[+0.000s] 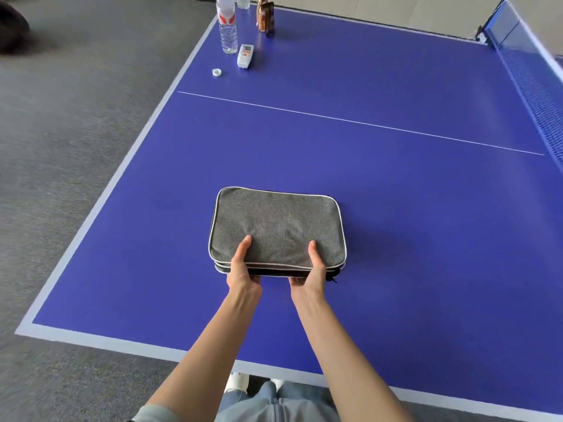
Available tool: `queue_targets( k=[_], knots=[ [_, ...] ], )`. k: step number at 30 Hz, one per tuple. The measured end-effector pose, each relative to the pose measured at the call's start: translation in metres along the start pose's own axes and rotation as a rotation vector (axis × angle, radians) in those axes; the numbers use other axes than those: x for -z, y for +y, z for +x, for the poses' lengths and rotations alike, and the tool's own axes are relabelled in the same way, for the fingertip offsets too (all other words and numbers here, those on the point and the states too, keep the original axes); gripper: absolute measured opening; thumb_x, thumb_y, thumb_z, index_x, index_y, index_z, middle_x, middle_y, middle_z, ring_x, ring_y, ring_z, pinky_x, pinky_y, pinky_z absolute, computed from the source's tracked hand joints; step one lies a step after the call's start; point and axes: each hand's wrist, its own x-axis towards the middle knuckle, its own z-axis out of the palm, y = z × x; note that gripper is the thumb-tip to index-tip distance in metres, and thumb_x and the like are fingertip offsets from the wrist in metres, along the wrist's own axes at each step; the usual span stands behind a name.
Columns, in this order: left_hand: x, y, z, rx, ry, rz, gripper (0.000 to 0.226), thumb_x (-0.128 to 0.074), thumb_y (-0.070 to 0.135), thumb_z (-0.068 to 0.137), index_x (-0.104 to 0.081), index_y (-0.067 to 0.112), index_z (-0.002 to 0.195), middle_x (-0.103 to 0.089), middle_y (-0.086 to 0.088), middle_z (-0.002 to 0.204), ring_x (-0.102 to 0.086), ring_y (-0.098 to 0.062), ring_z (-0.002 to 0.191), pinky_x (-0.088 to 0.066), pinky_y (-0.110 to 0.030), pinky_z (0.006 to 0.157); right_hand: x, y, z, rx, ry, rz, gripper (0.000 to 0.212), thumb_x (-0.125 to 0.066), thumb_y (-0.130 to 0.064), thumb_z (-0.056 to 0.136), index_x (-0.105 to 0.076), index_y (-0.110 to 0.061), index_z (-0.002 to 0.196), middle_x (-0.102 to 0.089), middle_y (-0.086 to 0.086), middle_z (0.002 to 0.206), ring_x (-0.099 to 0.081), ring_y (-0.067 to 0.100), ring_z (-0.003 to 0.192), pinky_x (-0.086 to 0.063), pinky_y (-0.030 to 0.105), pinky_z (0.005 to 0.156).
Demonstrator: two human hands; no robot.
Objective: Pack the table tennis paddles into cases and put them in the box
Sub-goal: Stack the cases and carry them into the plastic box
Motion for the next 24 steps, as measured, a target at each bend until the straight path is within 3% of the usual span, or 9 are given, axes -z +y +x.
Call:
queue_targets(
  k=[6, 12, 16, 24],
  knots=[
    [-0.037, -0.022, -0.037, -0.003, -0.161, 0.092, 0.055, -0.081, 0.024, 0.066, -0.061, 0.012, 0.116, -0.069, -0.003, 0.111, -0.067, -0.018, 0.098, -0.053, -0.033, 0.09, 0.019, -0.054, -0.026, 0.11, 0.072, 0.107, 0.049, -0.084, -0.028, 0.063, -0.063, -0.015, 0.106, -0.07, 0.003, 0.109, -0.067, 0.022, 0.1, -0.053, 0.039, 0.093],
    [-0.067, -0.057, -0.073, 0.096, -0.404, 0.348, 0.058, -0.08, 0.026, 0.066, -0.06, 0.01, 0.118, -0.069, -0.005, 0.112, -0.066, -0.021, 0.101, -0.052, -0.036, 0.091, 0.061, -0.087, -0.062, 0.301, 0.179, 0.367, 0.046, -0.084, -0.027, 0.063, -0.065, -0.018, 0.104, -0.071, 0.002, 0.108, -0.067, 0.02, 0.1, -0.051, 0.042, 0.096],
    [-0.072, -0.086, -0.101, 0.185, -0.565, 0.556, 0.062, -0.081, 0.027, 0.063, -0.06, 0.011, 0.119, -0.07, -0.005, 0.111, -0.067, -0.021, 0.101, -0.052, -0.039, 0.093, 0.101, -0.094, -0.088, 0.426, 0.247, 0.578, 0.052, -0.083, -0.029, 0.065, -0.064, -0.019, 0.112, -0.071, 0.0, 0.109, -0.067, 0.02, 0.101, -0.051, 0.039, 0.096],
    [-0.05, -0.177, -0.178, 0.39, -0.749, 0.885, 0.049, -0.077, 0.023, 0.071, -0.061, 0.013, 0.116, -0.071, -0.005, 0.109, -0.067, -0.021, 0.1, -0.052, -0.037, 0.092, 0.213, -0.099, -0.142, 0.6, 0.44, 0.906, 0.048, -0.08, -0.025, 0.067, -0.066, -0.02, 0.113, -0.071, 0.001, 0.111, -0.067, 0.021, 0.103, -0.049, 0.043, 0.099]
  ],
)
